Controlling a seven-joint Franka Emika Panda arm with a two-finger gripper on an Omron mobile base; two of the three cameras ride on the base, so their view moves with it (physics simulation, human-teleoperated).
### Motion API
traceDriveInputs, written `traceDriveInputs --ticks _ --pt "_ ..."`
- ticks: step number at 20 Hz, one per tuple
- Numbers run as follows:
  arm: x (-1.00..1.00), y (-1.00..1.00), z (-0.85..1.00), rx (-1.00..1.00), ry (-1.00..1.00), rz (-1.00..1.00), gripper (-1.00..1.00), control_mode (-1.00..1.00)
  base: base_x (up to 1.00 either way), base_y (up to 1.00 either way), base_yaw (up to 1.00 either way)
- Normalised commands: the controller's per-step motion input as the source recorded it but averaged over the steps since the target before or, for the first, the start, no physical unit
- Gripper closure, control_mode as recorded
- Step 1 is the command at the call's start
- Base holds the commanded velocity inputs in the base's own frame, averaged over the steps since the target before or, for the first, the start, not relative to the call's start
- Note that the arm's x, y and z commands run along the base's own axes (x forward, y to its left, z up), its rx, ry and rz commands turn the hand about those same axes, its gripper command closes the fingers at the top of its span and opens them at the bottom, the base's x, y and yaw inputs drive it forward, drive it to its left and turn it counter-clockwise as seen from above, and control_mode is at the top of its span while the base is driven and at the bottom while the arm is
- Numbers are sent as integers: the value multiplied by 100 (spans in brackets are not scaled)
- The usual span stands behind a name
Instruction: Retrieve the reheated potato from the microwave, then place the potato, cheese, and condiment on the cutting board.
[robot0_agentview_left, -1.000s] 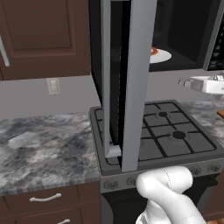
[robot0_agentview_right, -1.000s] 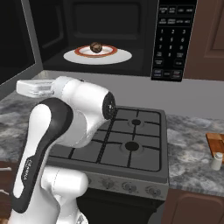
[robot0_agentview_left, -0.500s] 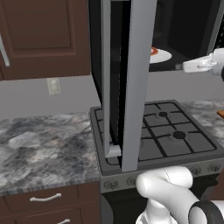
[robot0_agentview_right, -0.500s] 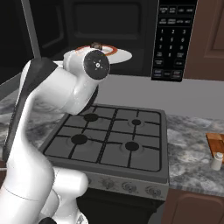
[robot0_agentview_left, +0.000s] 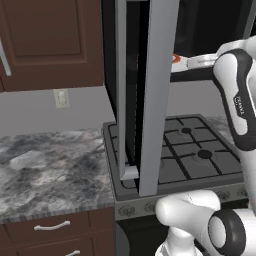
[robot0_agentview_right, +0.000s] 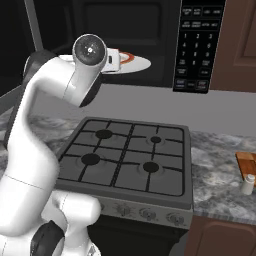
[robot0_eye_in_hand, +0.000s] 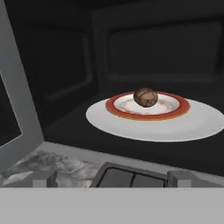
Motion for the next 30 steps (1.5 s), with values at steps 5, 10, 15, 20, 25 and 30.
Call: traceDriveInputs --ticks 5,10,15,20,25,30 --pt "91 5 0 -1 1 -18 -100 -100 0 0 0" --pt "88 0 0 -9 6 -14 -100 -100 0 0 0" --pt "74 0 1 -3 14 -8 -100 -100 0 0 0" --pt "63 0 8 0 16 -3 -100 -100 0 0 0" --pt "58 0 0 0 15 -2 -100 -100 0 0 0" --pt "54 0 0 0 9 -2 -100 -100 0 0 0"
